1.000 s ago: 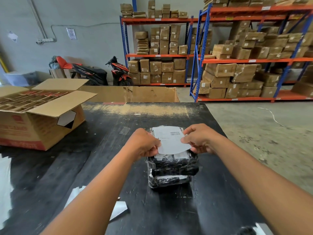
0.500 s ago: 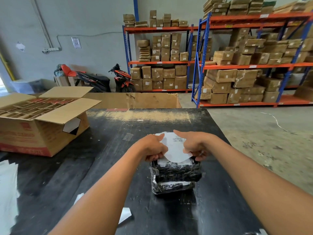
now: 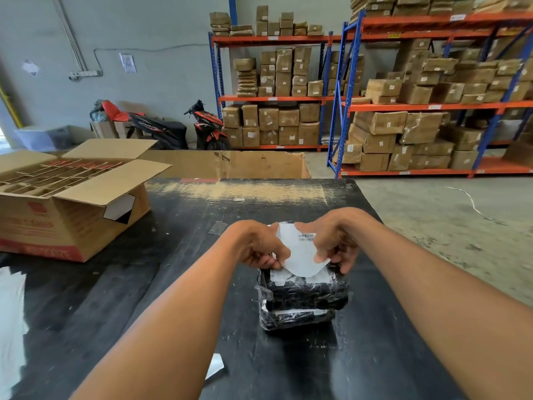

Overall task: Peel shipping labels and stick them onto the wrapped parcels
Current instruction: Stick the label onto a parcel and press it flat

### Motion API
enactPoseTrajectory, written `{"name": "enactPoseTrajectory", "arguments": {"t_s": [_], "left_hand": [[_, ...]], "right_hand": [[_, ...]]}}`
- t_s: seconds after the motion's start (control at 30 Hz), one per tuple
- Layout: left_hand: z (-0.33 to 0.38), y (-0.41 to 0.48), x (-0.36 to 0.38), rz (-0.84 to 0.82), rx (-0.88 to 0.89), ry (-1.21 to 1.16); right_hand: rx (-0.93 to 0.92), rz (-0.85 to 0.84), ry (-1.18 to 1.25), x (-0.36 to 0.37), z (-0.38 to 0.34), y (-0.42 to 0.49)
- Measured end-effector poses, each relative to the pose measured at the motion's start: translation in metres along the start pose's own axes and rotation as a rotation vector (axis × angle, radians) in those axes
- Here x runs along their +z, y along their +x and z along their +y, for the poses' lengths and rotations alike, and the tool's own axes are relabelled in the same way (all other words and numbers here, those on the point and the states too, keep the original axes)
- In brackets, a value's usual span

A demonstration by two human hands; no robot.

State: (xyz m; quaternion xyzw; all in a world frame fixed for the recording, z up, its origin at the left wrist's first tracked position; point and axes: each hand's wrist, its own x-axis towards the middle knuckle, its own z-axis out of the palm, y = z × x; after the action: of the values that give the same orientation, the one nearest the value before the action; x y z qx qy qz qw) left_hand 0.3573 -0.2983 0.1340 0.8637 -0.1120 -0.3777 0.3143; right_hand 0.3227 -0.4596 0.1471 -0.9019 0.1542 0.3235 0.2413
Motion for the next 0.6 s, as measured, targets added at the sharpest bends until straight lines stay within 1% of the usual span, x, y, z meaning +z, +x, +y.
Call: {"name": "enactPoseTrajectory", "arguments": {"t_s": [0.13, 0.2, 0.3, 0.37, 0.47, 0.53, 0.6], "left_hand": [[-0.001, 0.010, 0.001, -0.027, 0.001, -0.044], [-0.001, 0.008, -0.001, -0.052, -0.033, -0.027], [-0.001, 0.009, -0.003, -0.062, -0.004, -0.010], [0.002, 0.011, -0.002, -0.057, -0.009, 0.009], [0.002, 0.007, 0.002, -0.041, -0.045, 0.029], [-0.002, 0.007, 0.001, -0.008, 0.000, -0.027], [-0.009, 0.006, 0.001, -0.004, 0.040, -0.162]], "right_hand": [[0.085, 0.006, 0.027, -0.003, 0.004, 0.007], [0.060, 0.004, 0.045, -0.004, 0.005, 0.009], [0.002, -0.052, -0.002, -0.005, 0.000, 0.006], [0.006, -0.074, -0.042, -0.005, -0.002, 0.006], [0.031, -0.038, -0.037, -0.004, -0.002, 0.008], [0.054, -0.008, 0.010, -0.003, 0.003, 0.008], [0.046, 0.037, 0.085, -0.001, 0.012, 0.005]]}}
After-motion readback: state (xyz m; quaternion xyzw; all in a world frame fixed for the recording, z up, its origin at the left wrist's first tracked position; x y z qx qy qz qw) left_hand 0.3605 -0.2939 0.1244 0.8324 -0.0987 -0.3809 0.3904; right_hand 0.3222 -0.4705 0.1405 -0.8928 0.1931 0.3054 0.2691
